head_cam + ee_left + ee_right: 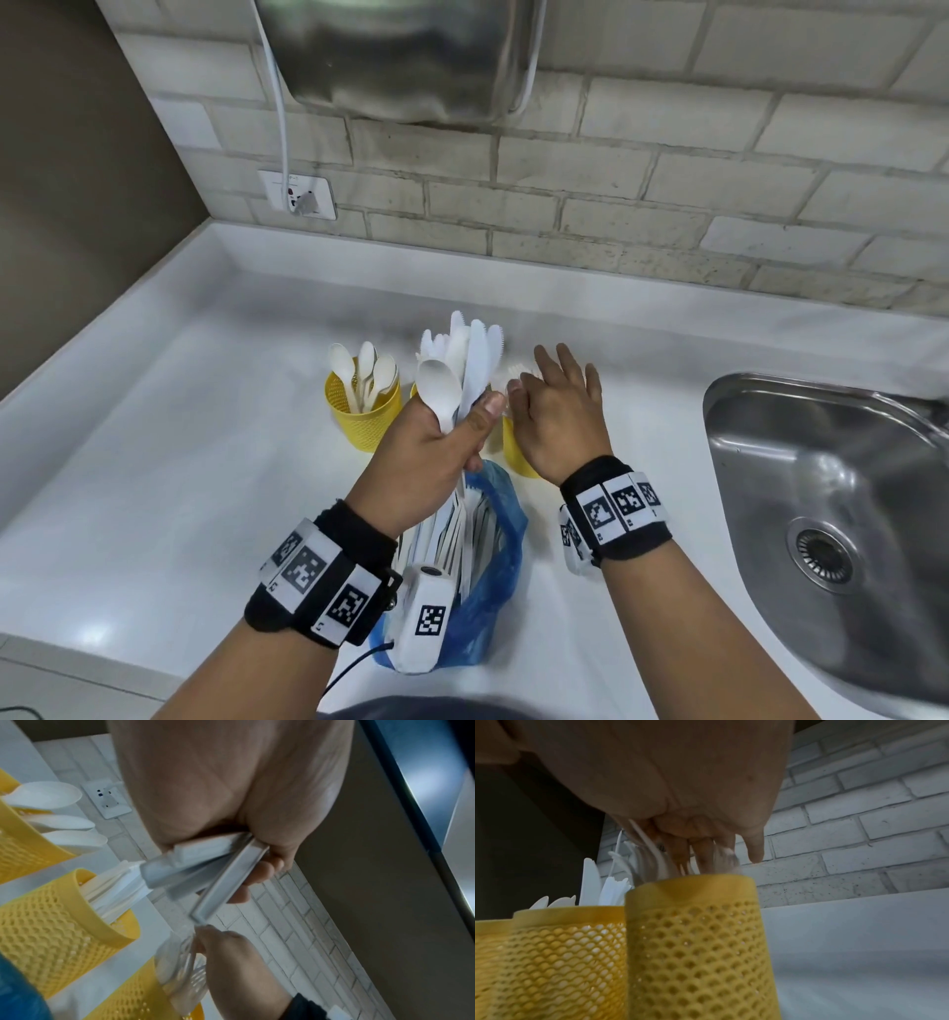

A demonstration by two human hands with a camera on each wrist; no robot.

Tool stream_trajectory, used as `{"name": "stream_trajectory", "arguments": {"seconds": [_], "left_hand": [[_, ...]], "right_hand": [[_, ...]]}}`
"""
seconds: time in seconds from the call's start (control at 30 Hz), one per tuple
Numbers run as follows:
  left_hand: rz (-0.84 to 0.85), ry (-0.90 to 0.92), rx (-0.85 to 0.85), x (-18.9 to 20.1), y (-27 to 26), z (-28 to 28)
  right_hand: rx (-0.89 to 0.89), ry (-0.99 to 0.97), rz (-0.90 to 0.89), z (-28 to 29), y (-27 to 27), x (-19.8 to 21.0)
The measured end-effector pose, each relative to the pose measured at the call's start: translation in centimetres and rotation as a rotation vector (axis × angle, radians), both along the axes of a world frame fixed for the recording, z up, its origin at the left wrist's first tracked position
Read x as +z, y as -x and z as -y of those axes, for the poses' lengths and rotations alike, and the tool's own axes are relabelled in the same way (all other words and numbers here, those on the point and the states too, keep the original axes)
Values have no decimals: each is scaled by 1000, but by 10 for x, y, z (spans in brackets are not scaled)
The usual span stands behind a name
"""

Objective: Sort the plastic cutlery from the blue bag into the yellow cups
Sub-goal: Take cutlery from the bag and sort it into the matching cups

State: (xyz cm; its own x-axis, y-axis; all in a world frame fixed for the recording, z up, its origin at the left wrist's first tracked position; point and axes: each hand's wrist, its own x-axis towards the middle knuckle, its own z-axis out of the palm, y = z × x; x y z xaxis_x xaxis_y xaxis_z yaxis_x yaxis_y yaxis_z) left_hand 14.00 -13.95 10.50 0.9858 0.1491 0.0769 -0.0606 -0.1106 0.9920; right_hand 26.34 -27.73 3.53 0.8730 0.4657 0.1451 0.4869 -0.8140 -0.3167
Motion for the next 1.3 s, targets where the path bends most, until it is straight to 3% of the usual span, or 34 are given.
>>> {"name": "stream_trajectory", "arguments": {"seconds": [0.1, 0.27, 0.33, 0.53, 0.73, 0.97, 1.1, 1.3], "left_hand": [[57, -24, -13, -1, 0, -1], [107, -12, -27, -7, -3, -3], [101, -13, -32, -7, -4, -3], [79, -57, -42, -9, -4, 0], [45, -46, -46, -9, -1, -2], [23, -63, -31, -7, 1, -3], [38, -108, -34, -6, 3, -3], [58, -149, -32, -4, 4, -1]], "right_hand": [[4, -109, -35, 2, 7, 13], [107, -906, 36, 8, 35, 57], [209, -1070, 68, 12, 50, 76], [287, -1030, 98, 17, 57, 91], [236, -1290, -106, 19, 56, 98], [289, -1123, -143, 21, 57, 99], [220, -1324, -131, 25, 58, 106], [65, -1782, -120, 39, 56, 132]]}}
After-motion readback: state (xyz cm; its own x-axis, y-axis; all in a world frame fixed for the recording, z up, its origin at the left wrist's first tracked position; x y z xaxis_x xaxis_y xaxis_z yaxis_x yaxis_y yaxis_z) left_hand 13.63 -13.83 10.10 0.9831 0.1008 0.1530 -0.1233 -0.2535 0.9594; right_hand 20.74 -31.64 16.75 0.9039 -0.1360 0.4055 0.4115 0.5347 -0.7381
